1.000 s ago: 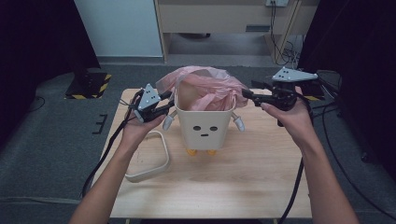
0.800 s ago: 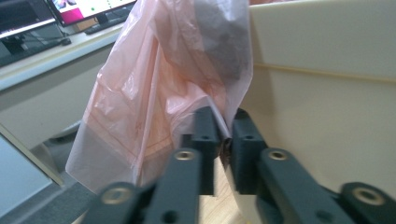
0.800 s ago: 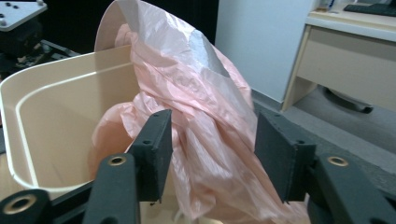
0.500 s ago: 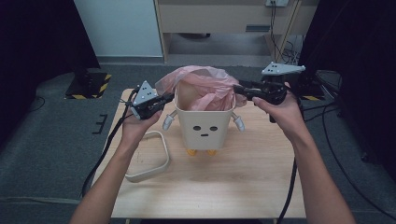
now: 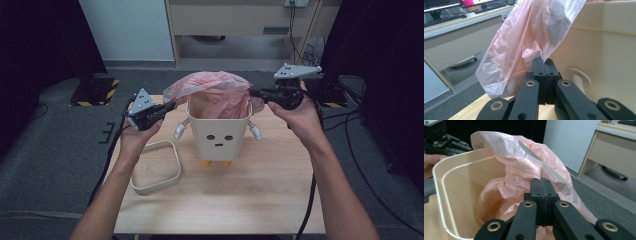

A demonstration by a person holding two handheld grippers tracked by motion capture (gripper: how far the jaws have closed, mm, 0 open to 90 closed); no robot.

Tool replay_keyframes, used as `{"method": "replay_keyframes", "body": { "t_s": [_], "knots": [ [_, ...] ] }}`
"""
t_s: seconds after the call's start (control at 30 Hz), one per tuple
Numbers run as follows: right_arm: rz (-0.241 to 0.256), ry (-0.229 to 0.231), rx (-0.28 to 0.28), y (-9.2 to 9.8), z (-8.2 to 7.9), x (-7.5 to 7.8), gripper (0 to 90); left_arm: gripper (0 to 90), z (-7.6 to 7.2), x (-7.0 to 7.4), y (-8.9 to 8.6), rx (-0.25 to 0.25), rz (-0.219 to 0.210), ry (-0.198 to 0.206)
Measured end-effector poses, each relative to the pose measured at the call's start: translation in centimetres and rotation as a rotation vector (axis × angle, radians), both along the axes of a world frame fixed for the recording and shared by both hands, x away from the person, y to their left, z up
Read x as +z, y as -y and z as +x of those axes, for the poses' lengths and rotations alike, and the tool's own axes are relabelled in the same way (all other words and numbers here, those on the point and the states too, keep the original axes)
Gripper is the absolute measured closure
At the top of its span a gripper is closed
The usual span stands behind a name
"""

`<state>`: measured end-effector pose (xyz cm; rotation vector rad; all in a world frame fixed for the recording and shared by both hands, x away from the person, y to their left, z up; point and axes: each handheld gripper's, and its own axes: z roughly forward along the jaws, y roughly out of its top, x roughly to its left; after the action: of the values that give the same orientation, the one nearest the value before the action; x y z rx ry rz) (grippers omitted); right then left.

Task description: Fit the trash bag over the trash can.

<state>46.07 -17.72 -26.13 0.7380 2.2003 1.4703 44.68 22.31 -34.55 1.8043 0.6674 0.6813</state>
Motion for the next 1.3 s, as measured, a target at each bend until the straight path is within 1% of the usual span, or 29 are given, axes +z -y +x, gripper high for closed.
{"method": "replay_keyframes", "body": {
  "t_s": [0.03, 0.07, 0.1, 0.13, 0.17, 0.2, 0.27, 0.3, 0.33, 0.37, 0.43, 0.5, 0.53, 0.57, 0.6, 0.63, 0.67, 0.7, 0.77, 0.83, 0.87, 0.93, 1.0, 1.07, 1.13, 1.17, 1.2, 1.23, 1.3],
  "knots": [
    [-0.001, 0.002, 0.004, -0.2, -0.1, 0.1, 90.0, 89.7, -0.1, 0.0, 0.0, -0.007, 0.001, 0.008],
    [-0.012, 0.002, 0.006, -0.4, -0.1, 0.2, 90.0, 84.3, -0.1, 0.0, 0.1, -0.01, 0.0, 0.019],
    [-0.012, 0.002, 0.006, -0.4, -0.1, 0.2, 90.0, 84.3, 0.1, 0.0, 0.2, -0.013, 0.004, 0.061],
    [-0.013, 0.005, 0.008, -0.5, -0.1, 0.2, 90.0, 76.6, 0.1, 0.0, 0.4, 0.0, -0.001, 0.079],
    [-0.013, 0.005, 0.008, -0.6, -0.1, 0.2, 90.0, 66.0, 0.1, 0.0, 0.5, 0.009, 0.001, 0.092],
    [-0.012, 0.003, 0.009, -0.6, -0.1, 0.3, 90.0, 61.7, 0.2, 0.0, 0.7, 0.023, 0.003, 0.105],
    [-0.012, 0.003, 0.01, -0.6, -0.2, 0.3, 90.0, 49.9, 0.5, 0.1, 1.0, 0.04, 0.003, 0.116],
    [-0.013, 0.003, 0.01, -0.6, -0.2, 0.3, 90.0, 46.8, 0.6, 0.3, 1.2, 0.032, -0.007, 0.117],
    [-0.013, 0.004, 0.009, -0.6, -0.2, 0.3, 90.0, 47.7, 0.7, 0.5, 1.3, 0.023, -0.015, 0.119],
    [-0.014, 0.005, 0.008, -0.6, -0.3, 0.3, 90.0, 47.5, 0.7, 0.7, 1.5, 0.02, -0.019, 0.132],
    [-0.012, 0.007, 0.009, -0.6, -0.3, 0.3, 90.0, 49.6, 0.9, 1.0, 1.8, 0.017, -0.013, 0.137],
    [-0.012, 0.008, 0.009, -0.6, -0.4, 0.4, 90.0, 51.5, 1.2, 1.3, 2.1, 0.015, -0.013, 0.13],
    [-0.008, 0.008, 0.009, -0.6, -0.4, 0.4, 90.0, 54.6, 1.5, 1.4, 2.2, 0.005, -0.016, 0.118],
    [-0.004, 0.007, 0.011, -0.6, -0.4, 0.4, 90.0, 60.5, 1.6, 1.6, 2.4, -0.003, -0.009, 0.104],
    [-0.003, 0.006, 0.009, -0.6, -0.5, 0.3, 90.0, 64.8, 1.7, 1.7, 2.6, -0.007, 0.001, 0.1],
    [-0.005, 0.009, 0.01, -0.6, -0.5, 0.3, 90.0, 74.3, 1.7, 1.8, 2.6, -0.015, 0.002, 0.092],
    [-0.002, 0.01, 0.012, -0.5, -0.9, 0.3, 90.0, 85.7, 1.6, 1.9, 2.6, -0.026, -0.011, 0.08],
    [-0.002, 0.01, 0.012, -0.5, -0.9, 0.3, 90.0, 85.7, 1.5, 1.9, 2.6, -0.03, -0.014, 0.076],
    [-0.003, 0.01, 0.013, -0.4, -1.3, 0.3, 90.0, 89.4, 1.2, 2.0, 2.5, -0.032, -0.007, 0.068],
    [-0.006, 0.013, 0.019, -0.3, -1.9, 0.3, 90.0, 89.7, 0.8, 2.0, 2.2, -0.037, -0.022, 0.061],
    [-0.018, 0.014, 0.022, -0.3, -2.5, 0.2, 90.0, 89.7, 0.6, 2.0, 2.0, -0.04, -0.022, 0.057],
    [-0.022, 0.014, 0.024, -0.3, -2.6, 0.1, 90.0, 89.7, 0.4, 2.0, 1.8, -0.043, -0.014, 0.055],
    [-0.023, 0.016, 0.021, -0.3, -2.5, 0.1, 89.3, 89.7, 0.5, 2.0, 1.7, -0.046, -0.018, 0.049],
    [-0.003, 0.016, 0.03, -0.2, -2.2, 0.1, 79.8, 89.7, 0.6, 2.1, 1.6, -0.046, -0.031, 0.044],
    [0.016, 0.031, 0.02, -0.3, -2.0, 0.1, 62.2, 89.7, 0.6, 2.2, 1.6, -0.046, -0.027, 0.046],
    [0.021, 0.036, 0.022, -0.3, -1.8, 0.1, 57.9, 89.7, 0.6, 2.2, 1.6, -0.049, -0.026, 0.046],
    [0.02, 0.053, 0.029, -0.5, -1.6, 0.2, 51.0, 89.7, 0.6, 2.2, 1.6, -0.05, -0.021, 0.048],
    [0.02, 0.053, 0.029, -0.5, -1.6, 0.2, 51.0, 89.7, 0.6, 2.2, 1.6, -0.052, -0.018, 0.046],
    [0.032, 0.058, 0.035, -0.6, -1.3, 0.2, 45.1, 89.7, 0.5, 2.3, 1.6, -0.056, -0.018, 0.049]
  ]
}}
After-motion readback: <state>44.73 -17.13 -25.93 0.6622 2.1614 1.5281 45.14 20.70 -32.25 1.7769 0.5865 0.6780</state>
